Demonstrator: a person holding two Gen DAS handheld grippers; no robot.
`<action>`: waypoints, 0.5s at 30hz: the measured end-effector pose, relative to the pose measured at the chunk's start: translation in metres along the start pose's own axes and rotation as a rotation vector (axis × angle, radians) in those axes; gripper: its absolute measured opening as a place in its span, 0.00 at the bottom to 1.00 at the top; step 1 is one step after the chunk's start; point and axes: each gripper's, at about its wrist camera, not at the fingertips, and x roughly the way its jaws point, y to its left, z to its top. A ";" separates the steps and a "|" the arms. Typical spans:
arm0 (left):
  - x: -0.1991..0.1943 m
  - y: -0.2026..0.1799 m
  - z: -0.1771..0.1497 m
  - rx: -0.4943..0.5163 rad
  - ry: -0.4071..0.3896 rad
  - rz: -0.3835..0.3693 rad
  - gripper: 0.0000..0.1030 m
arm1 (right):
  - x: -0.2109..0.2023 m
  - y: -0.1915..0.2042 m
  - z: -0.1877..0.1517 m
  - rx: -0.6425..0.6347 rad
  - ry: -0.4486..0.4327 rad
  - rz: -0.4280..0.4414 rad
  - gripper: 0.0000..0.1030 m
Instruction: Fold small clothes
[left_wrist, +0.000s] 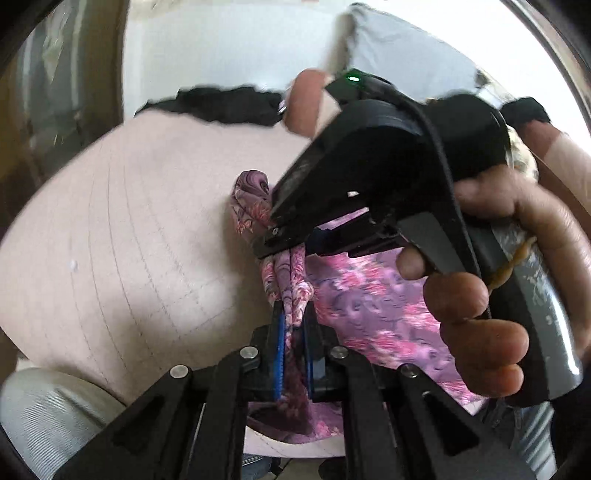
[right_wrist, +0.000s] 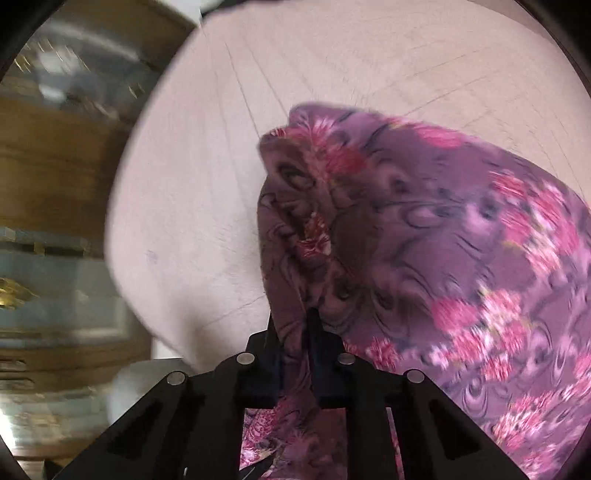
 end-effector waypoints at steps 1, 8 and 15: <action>-0.010 -0.013 0.002 0.034 -0.010 -0.002 0.08 | -0.017 -0.003 -0.008 -0.004 -0.038 0.049 0.13; -0.063 -0.133 -0.003 0.334 -0.052 -0.070 0.08 | -0.142 -0.082 -0.096 0.063 -0.306 0.338 0.12; -0.026 -0.254 -0.036 0.595 -0.012 -0.163 0.08 | -0.218 -0.224 -0.188 0.211 -0.524 0.423 0.12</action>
